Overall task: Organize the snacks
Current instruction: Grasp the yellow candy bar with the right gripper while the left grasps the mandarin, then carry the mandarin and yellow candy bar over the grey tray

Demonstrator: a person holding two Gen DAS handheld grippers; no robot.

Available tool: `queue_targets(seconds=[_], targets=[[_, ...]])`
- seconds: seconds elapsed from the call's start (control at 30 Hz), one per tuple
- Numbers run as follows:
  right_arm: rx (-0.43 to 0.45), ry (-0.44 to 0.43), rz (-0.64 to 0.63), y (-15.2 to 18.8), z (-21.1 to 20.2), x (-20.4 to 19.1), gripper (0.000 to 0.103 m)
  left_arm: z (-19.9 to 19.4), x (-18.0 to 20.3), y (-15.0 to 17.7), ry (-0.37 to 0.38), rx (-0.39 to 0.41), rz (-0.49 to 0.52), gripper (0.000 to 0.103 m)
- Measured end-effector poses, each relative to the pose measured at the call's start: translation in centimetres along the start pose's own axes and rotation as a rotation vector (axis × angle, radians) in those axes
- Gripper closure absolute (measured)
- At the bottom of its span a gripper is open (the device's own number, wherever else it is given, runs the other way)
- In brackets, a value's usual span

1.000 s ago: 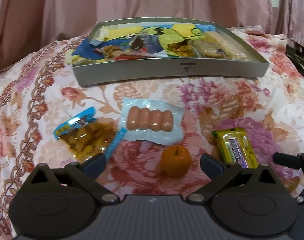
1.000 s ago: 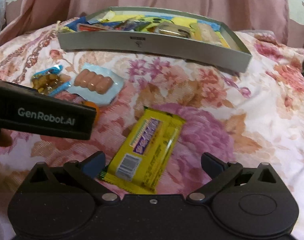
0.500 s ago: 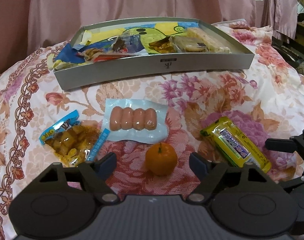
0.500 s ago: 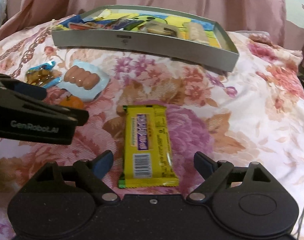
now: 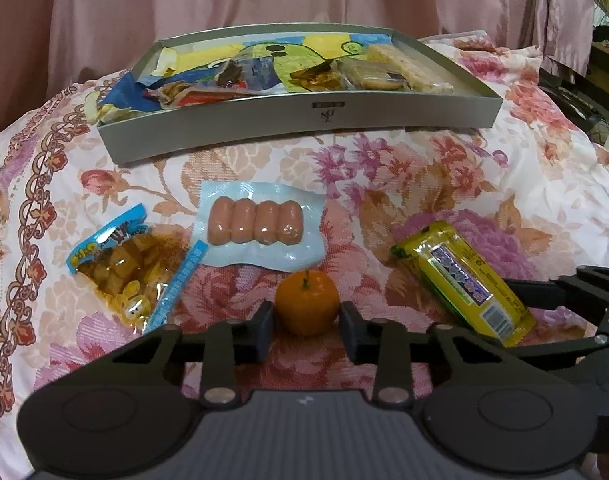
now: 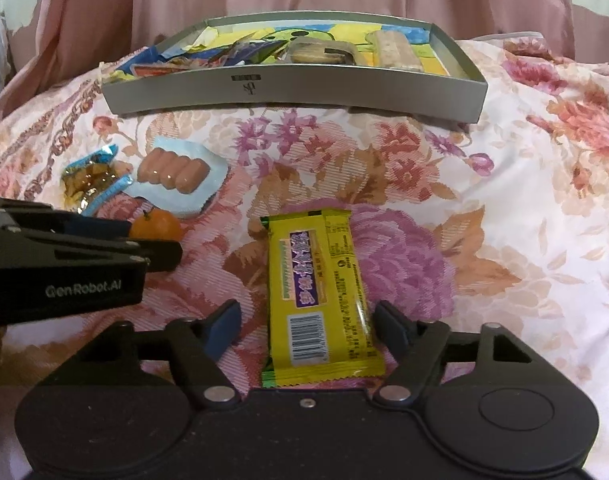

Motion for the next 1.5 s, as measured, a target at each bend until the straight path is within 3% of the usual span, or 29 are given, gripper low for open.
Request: queue_targets(seconds=[0.17,0.23,0.63,1.17,1.5], targets=[[0.008,0.004,0.024,-0.2,0.0,0.2,0.051,-0.1,0.2,0.0,-0.012,-0.005,-0.003,0.066],[0.008,0.0,0.033,-0.2,0.0,0.3,0.052,-0.1,0.2,0.0,-0.015,-0.008,-0.008,0.066],[0.032,-0.006,-0.099,-0.1,-0.7,-1.3,0.054,-0.8,0.2,0.1,-0.043,-0.024,-0.021,0.066],[0.123,0.073,-0.296,-0.1,-1.6,-2.9,0.054,-2.2,0.0,-0.5,-0.083,-0.014,-0.057,0.066],[0.242,0.145,-0.338,-1.0,-2.9,-2.6,0.054,-3.4,0.4,-2.1,-0.098,0.032,-0.065,0.066]])
Point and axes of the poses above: each gripper's, at about its wrist camera, not at the fingertips, and z roughly the way its jaws point, x to its right, y to its underside, the point moved 5 cm from there along z, roughly the way its jaws point, and after that the axes turned 4 degrees about y, right-handed, at the moved point
